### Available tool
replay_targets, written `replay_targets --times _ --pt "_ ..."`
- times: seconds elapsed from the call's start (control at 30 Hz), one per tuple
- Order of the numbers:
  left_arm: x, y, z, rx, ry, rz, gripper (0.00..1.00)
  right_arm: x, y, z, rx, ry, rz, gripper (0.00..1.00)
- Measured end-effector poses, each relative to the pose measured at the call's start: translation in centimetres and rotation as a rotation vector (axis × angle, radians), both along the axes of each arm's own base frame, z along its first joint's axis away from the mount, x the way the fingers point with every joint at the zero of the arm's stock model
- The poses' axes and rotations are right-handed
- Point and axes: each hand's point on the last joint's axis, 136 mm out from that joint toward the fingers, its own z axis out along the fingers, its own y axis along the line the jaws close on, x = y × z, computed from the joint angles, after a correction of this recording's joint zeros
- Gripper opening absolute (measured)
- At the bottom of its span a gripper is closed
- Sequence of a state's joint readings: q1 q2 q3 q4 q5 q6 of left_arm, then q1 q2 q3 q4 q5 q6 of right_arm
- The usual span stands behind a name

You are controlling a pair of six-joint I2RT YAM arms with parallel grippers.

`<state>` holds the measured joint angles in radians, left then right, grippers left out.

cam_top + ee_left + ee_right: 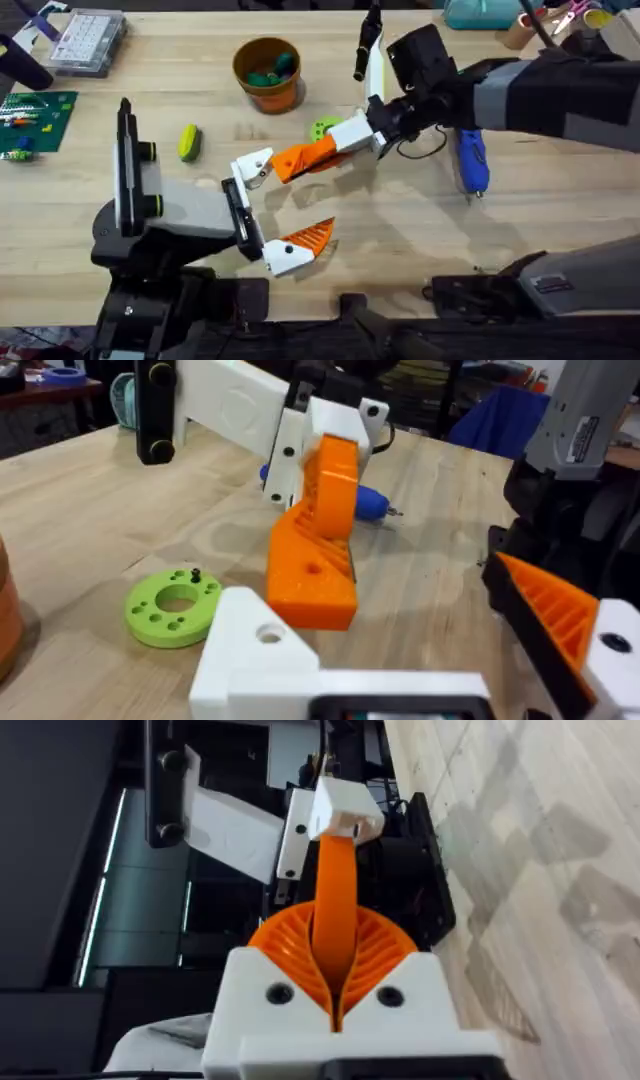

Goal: Pick up the gripper from the table and insert it into the empty holder that is missing its gripper. Then pick up a screw, insert it into the mounting hole, and use the screwdriver to tighten it. Finally, clean up the table by picking up the vegetable and placing it into the bucket.

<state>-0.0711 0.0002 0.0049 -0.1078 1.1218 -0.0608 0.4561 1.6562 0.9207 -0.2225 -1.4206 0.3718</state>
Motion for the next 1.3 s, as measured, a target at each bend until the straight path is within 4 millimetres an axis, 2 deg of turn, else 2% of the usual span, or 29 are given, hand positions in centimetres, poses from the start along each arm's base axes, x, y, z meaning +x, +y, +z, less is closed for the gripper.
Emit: replay_targets --times 1.3 --pt "0.0 0.0 0.0 0.0 0.0 0.0 0.99 -0.07 0.22 -0.31 -0.024 0.011 -0.004 0.009"
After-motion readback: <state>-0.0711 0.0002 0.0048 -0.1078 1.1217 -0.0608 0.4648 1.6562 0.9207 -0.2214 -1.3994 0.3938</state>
